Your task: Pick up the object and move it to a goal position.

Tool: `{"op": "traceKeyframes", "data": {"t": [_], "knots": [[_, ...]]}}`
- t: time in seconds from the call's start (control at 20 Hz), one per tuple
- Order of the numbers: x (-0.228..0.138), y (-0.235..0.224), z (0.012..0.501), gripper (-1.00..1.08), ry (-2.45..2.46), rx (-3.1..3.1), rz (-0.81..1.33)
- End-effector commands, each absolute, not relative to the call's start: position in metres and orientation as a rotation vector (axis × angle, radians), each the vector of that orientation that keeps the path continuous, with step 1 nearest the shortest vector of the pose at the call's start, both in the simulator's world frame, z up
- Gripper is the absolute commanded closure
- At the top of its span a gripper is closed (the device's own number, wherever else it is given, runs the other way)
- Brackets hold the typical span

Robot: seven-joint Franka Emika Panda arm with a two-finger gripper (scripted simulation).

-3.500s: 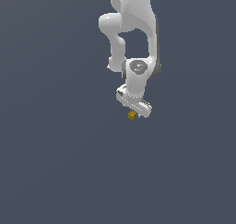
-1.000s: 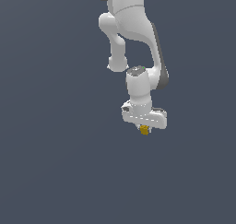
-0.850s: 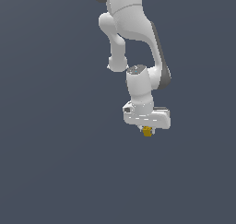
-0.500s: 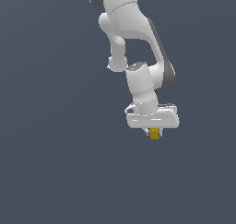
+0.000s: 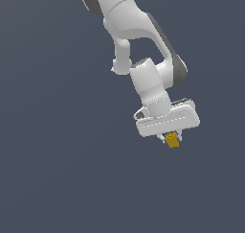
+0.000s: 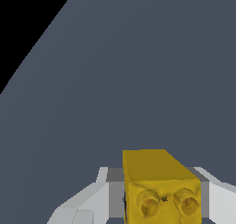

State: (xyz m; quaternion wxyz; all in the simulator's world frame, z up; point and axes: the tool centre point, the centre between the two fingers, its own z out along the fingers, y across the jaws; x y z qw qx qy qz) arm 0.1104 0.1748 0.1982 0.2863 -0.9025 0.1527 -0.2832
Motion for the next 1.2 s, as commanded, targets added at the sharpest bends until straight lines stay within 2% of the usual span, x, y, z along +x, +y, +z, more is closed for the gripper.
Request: {"op": "traceKeyframes", "data": {"t": [0.0,0.6,1.15], "knots": [[0.117,0.18,0.215,1.08,0.372,-2.372,-0.793],[0.135,0.203,0.298,1.08,0.19,-2.16,-0.953],[0.13,0.222,0.388,1.08,0.0,-1.92,-1.092]]}}
